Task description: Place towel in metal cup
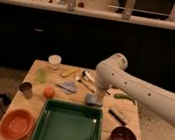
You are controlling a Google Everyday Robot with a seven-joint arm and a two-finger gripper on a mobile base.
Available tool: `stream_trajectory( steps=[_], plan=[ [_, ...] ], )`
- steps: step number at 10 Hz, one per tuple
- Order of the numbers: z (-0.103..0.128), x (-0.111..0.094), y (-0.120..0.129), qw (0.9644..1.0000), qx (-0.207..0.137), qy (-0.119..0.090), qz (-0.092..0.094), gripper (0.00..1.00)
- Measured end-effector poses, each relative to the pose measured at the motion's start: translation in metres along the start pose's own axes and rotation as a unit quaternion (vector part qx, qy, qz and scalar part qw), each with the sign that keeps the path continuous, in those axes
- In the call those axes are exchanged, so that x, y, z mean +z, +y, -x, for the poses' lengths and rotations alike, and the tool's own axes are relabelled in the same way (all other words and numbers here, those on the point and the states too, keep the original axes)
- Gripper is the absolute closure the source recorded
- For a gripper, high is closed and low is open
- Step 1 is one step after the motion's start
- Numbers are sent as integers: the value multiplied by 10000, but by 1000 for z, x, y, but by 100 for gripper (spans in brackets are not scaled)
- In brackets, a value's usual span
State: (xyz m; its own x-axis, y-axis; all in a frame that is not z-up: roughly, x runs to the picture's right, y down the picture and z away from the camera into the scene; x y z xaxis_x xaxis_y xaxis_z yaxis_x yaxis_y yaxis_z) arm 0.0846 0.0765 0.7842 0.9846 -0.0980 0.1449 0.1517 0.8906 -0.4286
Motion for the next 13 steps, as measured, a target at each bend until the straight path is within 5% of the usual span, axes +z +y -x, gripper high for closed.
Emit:
stream_trajectory(
  steps=[6,10,13],
  plan=[
    [34,28,-16,9960,-436,-768,-167,20],
    [59,48,-31,9855,-485,-1623,-51,20],
    [85,67,-41,9809,-605,-1844,117,20]
  ],
)
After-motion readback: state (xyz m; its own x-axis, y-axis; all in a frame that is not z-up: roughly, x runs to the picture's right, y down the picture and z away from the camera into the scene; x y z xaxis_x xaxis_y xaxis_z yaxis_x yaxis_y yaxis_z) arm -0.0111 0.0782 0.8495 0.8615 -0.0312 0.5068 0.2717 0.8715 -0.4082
